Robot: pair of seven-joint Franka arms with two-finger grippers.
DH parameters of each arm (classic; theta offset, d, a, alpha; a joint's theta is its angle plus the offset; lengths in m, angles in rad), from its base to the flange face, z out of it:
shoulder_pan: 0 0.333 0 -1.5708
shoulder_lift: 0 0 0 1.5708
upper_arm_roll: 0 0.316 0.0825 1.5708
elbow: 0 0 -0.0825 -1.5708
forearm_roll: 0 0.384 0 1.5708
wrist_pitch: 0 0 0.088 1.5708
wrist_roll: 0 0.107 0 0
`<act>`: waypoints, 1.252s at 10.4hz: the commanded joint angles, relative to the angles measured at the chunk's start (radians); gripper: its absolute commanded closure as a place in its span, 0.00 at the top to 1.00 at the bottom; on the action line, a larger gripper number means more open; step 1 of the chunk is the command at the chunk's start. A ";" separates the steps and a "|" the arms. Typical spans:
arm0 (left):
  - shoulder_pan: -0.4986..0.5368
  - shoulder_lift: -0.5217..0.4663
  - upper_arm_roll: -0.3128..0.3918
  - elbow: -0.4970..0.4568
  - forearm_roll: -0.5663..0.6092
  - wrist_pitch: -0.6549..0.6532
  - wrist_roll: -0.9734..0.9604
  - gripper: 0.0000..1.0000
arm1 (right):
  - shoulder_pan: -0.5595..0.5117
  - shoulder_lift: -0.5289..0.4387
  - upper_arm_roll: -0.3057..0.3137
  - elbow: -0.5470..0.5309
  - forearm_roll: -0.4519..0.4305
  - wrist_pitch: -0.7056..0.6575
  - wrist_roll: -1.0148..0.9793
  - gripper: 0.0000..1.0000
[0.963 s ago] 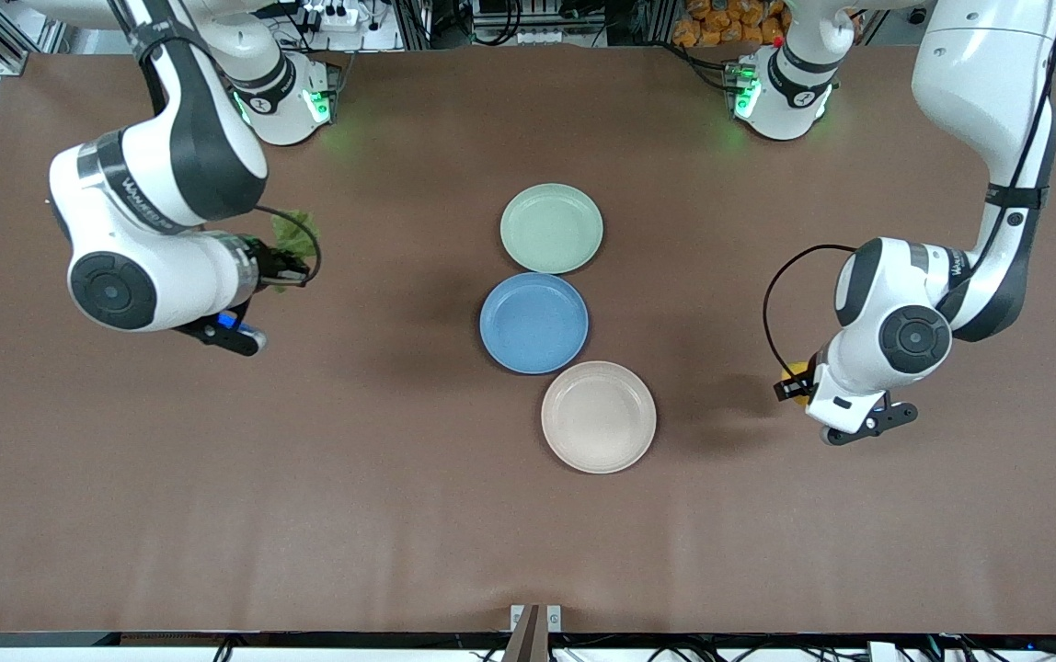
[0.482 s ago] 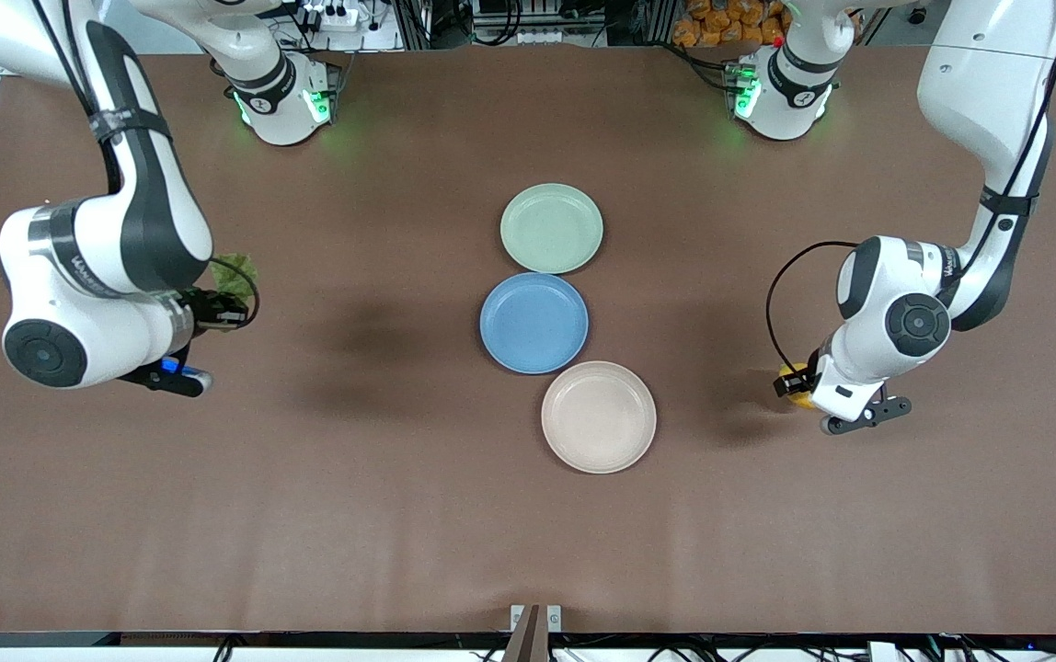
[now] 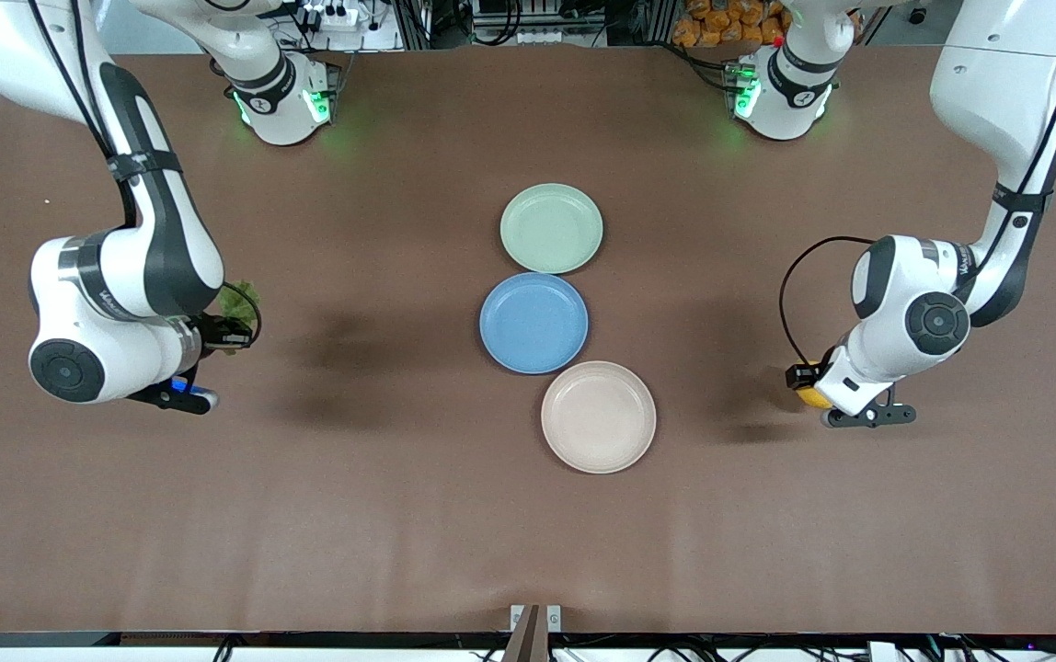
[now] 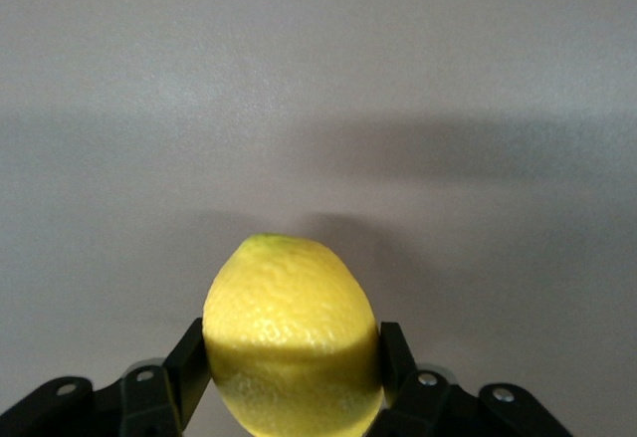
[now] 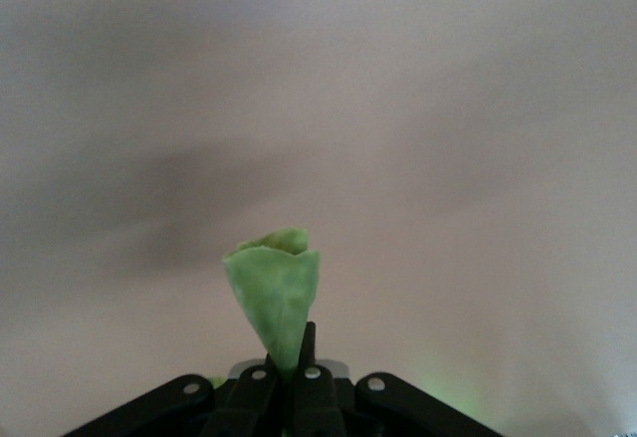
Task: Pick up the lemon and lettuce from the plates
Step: 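Carry the lemon and lettuce away from the plates onto the table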
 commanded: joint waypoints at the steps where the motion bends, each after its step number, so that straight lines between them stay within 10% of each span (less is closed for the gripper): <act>1: -0.007 -0.003 -0.012 -0.011 -0.008 0.012 0.023 0.00 | -0.030 -0.018 0.015 -0.090 -0.016 0.094 -0.023 0.00; 3: -0.010 0.000 -0.012 -0.005 -0.008 0.012 0.021 0.22 | -0.039 -0.019 0.015 -0.195 -0.015 0.247 -0.023 0.00; 5: -0.042 0.027 -0.012 0.015 -0.006 0.012 0.012 0.99 | -0.039 -0.019 0.015 -0.243 -0.013 0.314 -0.020 0.00; 8: -0.045 0.027 -0.012 0.015 -0.006 0.012 0.007 1.00 | -0.037 -0.013 0.015 -0.271 -0.009 0.358 -0.020 0.07; 10: -0.045 0.021 -0.012 0.015 -0.006 0.012 0.004 1.00 | -0.034 -0.012 0.015 -0.268 -0.009 0.354 -0.014 0.86; 13: -0.088 0.015 -0.015 0.013 -0.006 0.009 -0.108 1.00 | -0.043 -0.016 0.015 -0.227 -0.007 0.287 -0.017 1.00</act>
